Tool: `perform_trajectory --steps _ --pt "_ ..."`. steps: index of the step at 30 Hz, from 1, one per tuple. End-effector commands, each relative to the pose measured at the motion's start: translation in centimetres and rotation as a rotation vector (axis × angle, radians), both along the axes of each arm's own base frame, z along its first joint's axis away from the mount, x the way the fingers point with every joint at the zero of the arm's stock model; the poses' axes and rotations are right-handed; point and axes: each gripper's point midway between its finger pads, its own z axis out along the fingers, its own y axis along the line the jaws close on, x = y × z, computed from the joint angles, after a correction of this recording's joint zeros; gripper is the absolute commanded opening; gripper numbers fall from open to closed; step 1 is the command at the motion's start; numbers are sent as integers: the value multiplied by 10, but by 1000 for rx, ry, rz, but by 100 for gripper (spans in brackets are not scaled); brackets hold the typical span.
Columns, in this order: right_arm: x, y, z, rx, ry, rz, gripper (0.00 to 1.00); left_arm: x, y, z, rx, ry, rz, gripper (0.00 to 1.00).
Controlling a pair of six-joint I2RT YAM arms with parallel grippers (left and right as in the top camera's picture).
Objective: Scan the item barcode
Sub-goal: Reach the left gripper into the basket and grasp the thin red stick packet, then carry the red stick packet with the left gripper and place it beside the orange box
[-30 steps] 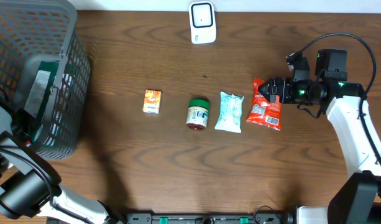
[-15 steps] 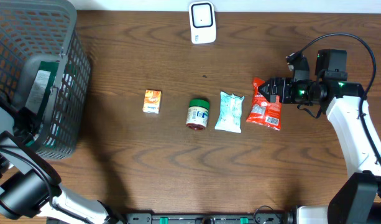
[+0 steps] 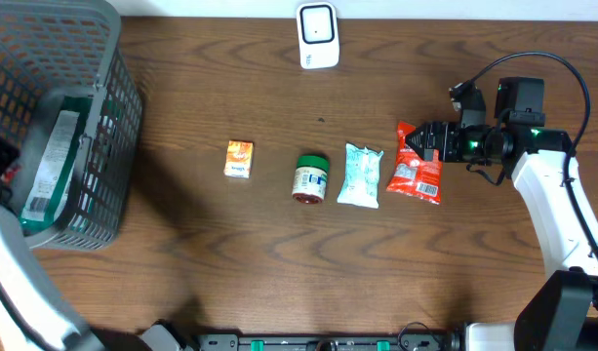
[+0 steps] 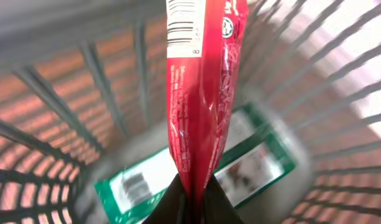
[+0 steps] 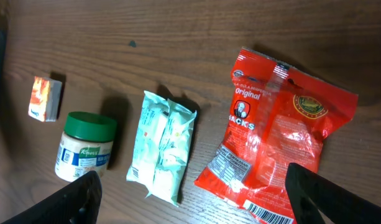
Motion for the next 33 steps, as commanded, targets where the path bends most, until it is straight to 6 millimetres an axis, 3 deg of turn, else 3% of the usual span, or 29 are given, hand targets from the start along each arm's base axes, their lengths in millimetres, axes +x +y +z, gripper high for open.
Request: perform_trajectory --steps 1,3,7,11,15,19,24,26,28,33 --pt "-1 3 -6 1 15 11 89 -2 -30 62 94 -132 -52 7" --pt "-1 3 -6 1 15 11 89 1 -57 84 112 -195 -129 7" --pt "-1 3 -5 1 12 11 89 1 -103 108 105 -214 -233 7" --pt "-1 3 -5 1 12 11 89 4 -142 120 62 -163 -342 7" --pt "-1 3 -5 1 12 11 89 7 -191 115 5 -94 -480 7" --pt "0 -4 -9 -37 17 -8 89 7 -270 68 -107 90 -706 7" --pt "0 -5 -10 -42 20 -11 89 12 -358 -12 -209 338 -907 7" --pt "0 -5 -10 -42 20 -11 89 17 -378 -34 -219 396 -944 7" --pt "0 -5 -10 -43 20 -11 89 22 -409 -73 -229 498 -994 7" --pt "-2 -5 -13 -46 26 -12 89 48 -442 -128 -219 565 -1030 7"
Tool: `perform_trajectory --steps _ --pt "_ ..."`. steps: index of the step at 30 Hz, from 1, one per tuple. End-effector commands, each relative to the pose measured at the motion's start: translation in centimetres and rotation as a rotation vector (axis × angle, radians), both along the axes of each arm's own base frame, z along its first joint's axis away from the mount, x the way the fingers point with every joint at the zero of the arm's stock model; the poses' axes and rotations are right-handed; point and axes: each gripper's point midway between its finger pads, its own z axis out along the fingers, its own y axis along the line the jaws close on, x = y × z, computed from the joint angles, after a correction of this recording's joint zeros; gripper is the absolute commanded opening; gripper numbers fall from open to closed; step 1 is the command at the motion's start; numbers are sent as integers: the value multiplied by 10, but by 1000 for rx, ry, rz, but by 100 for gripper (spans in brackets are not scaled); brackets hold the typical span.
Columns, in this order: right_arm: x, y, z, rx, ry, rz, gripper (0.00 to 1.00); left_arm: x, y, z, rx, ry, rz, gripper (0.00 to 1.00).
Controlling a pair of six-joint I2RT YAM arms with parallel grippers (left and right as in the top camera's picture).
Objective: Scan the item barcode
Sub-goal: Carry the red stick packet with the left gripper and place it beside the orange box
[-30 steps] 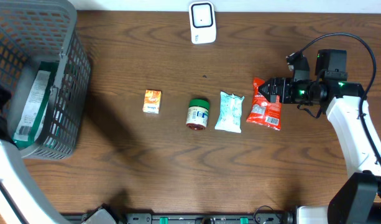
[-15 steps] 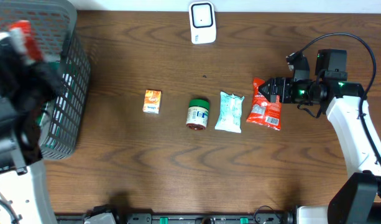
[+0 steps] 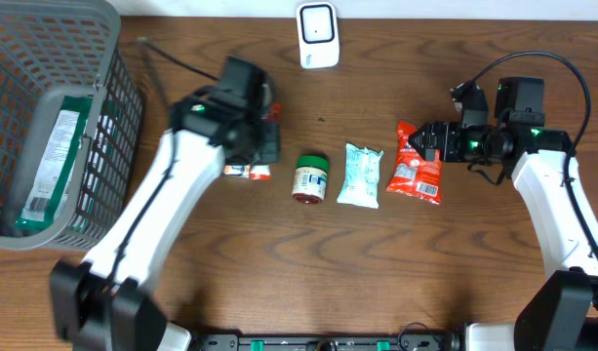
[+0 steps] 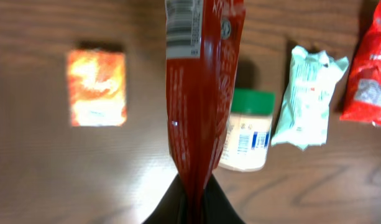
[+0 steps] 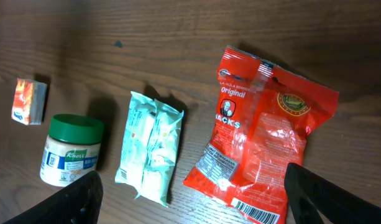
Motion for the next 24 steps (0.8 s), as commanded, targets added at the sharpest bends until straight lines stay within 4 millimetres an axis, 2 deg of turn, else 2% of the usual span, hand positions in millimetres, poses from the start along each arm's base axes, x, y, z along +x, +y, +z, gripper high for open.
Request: perform_trajectory --steps 1,2,4,9,13,16,19,20,21,22,24 --pt "-3 2 -10 -4 25 9 89 14 -12 -35 20 41 12 7" --pt "-4 2 -11 -4 27 8 89 16 -12 -39 22 47 15 7" --pt "-4 1 -12 -11 30 5 89 24 -11 -67 63 77 30 7" --pt "-4 0 -13 -17 30 2 89 32 -6 -109 129 124 40 7" --pt "-4 0 -14 -17 30 2 89 30 -5 -132 149 170 38 7" --pt "-4 0 -13 -17 30 2 89 29 -5 -138 156 184 38 8" --pt "-4 0 -13 -17 30 2 89 29 -5 -138 155 184 38 17" --pt "-4 0 -13 -16 30 2 89 28 -5 -138 152 186 37 34" --pt "-4 0 -13 -16 30 2 89 28 -7 -136 140 187 34 43" --pt "-4 0 -13 -16 30 2 89 28 -10 -133 123 185 31 49" --pt "-4 0 -13 -17 30 2 89 32 -13 -122 106 163 29 53"
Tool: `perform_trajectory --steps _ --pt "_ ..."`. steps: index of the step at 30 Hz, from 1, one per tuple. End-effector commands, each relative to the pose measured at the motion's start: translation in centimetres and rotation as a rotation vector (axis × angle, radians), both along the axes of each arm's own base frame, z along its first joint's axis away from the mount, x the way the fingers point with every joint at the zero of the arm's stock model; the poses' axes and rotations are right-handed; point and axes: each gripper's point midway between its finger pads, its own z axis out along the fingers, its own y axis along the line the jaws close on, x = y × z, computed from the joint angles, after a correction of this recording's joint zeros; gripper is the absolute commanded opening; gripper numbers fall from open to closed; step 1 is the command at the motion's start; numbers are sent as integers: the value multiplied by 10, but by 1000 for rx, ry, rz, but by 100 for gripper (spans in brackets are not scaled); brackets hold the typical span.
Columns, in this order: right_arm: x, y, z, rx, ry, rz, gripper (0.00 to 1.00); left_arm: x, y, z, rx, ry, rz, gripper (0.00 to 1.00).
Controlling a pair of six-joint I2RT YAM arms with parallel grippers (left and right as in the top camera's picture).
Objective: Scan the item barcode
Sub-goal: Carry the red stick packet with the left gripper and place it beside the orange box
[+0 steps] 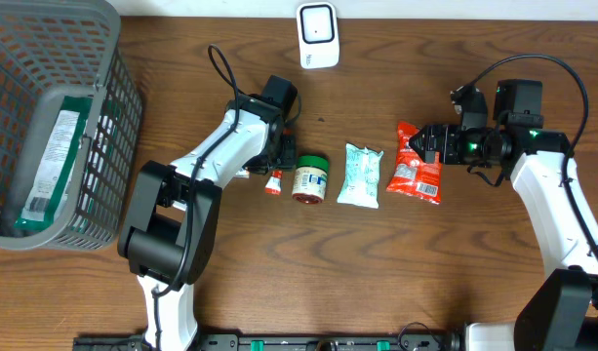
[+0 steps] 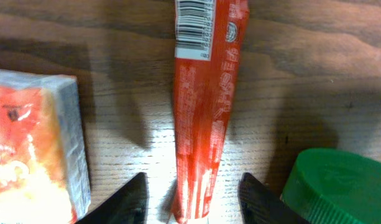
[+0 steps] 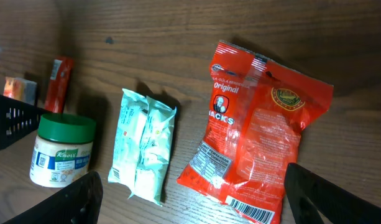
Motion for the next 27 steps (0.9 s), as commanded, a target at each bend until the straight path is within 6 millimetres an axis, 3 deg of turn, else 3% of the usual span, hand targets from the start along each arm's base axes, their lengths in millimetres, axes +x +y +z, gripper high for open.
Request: perform_trajectory --steps 1,5,9,10,12,14,19,27 --pt "-2 3 -7 0 18 11 89 6 -5 18 -34 -35 2 55" --pt "-3 3 -7 0 22 11 89 14 -5 61 -72 -137 -10 57" --pt "-4 3 -8 1 26 11 89 23 16 115 -90 -277 0 57" --pt "-4 3 -8 1 27 11 89 26 28 124 -71 -302 22 54" --pt "-4 3 -8 1 28 11 89 32 64 131 11 -332 97 30" --pt "-4 3 -8 1 28 11 89 33 92 123 64 -308 149 8" --pt "-4 3 -8 1 27 11 89 27 127 83 117 -201 199 8" --pt "-4 3 -8 1 28 10 89 27 127 13 156 -71 149 8"
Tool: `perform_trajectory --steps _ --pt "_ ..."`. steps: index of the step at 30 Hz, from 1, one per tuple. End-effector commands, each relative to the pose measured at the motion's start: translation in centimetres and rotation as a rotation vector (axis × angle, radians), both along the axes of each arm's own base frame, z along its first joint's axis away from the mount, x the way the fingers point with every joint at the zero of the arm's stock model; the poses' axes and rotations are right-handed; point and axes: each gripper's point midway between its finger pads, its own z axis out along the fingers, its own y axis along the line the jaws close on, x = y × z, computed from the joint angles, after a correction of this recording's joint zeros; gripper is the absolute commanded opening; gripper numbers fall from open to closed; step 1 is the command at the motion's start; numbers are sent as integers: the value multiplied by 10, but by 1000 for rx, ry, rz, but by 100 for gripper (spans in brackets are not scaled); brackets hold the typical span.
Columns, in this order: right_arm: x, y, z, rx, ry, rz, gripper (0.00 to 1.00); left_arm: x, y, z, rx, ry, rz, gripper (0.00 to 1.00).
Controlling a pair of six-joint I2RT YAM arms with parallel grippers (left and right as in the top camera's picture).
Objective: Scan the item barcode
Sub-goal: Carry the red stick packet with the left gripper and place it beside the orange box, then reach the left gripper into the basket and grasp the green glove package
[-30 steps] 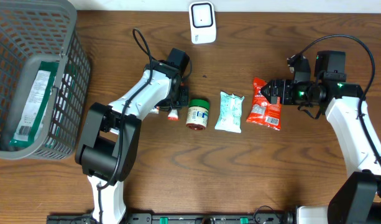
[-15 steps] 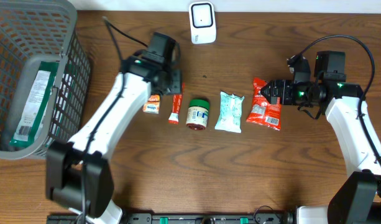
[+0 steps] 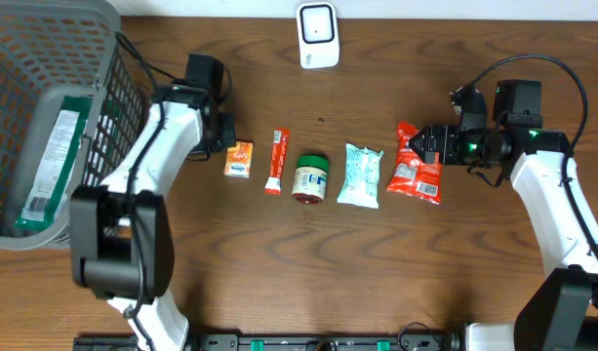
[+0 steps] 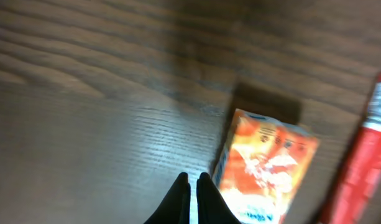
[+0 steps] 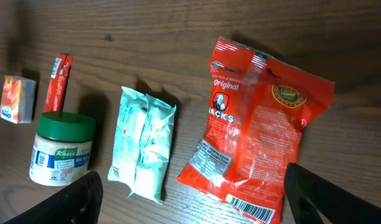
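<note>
The white scanner (image 3: pixel 317 36) stands at the table's far edge. A row of items lies mid-table: an orange box (image 3: pixel 239 159), a red stick packet (image 3: pixel 275 161), a green-lidded jar (image 3: pixel 310 178), a pale green packet (image 3: pixel 360 175) and a red snack bag (image 3: pixel 417 164). My left gripper (image 3: pixel 223 136) hangs just left of the orange box (image 4: pixel 265 165), shut with nothing in it (image 4: pixel 193 186). The right gripper (image 5: pixel 193 199) is open above the near end of the snack bag (image 5: pixel 261 140), whose barcode faces up.
A grey wire basket (image 3: pixel 108 68) fills the far left corner, with a green-edged packet (image 3: pixel 50 161) lying inside. The left arm reaches along the basket's right wall. Bare wood lies in front of the row of items.
My left gripper was open around the red stick packet between box and jar. Now it is shut and empty, left of the orange box. The packet lies flat on the table.
The left gripper was first shut on the red stick packet inside the basket, then held it above the row of items. Then it stood open with the packet on the table, and now it is off to the left. The right gripper stayed open by the snack bag.
</note>
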Motion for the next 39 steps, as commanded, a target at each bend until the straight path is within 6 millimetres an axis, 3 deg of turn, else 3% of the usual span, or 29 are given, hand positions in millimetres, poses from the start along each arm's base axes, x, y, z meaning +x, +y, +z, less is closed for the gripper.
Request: perform_trajectory --steps 1,4,7,17,23,25,28,30,31,33,36,37,39 --pt "-3 3 -6 1 18 11 89 -2 2 -27 24 54 -20 8" --pt "-3 3 -6 1 18 11 89 -10 -13 -43 -59 113 -36 8" --pt "-3 3 -6 1 18 11 89 -14 -34 -43 -150 129 -85 9" --pt "-3 3 -6 1 18 11 89 -25 -76 -43 -141 137 -196 11" --pt "-3 3 -7 1 19 11 89 -28 -90 -40 -141 131 -231 14" --pt "-3 3 -6 1 18 11 89 -16 -88 -17 -148 75 -223 17" --pt "-3 3 -6 1 18 11 89 14 -74 58 -165 -93 -219 57" --pt "-3 3 -6 1 18 11 89 27 -50 117 -124 -216 -190 72" --pt "-3 3 -6 1 18 11 89 31 -20 160 -52 -300 -131 77" --pt "-3 3 -6 0 17 11 89 28 17 208 31 -389 -68 80" --pt "-3 3 -6 0 17 11 89 18 73 266 139 -511 36 82" --pt "-3 3 -6 0 17 11 89 8 114 293 202 -582 133 85" --pt "-3 3 -6 0 17 11 89 -4 151 309 238 -624 230 86"
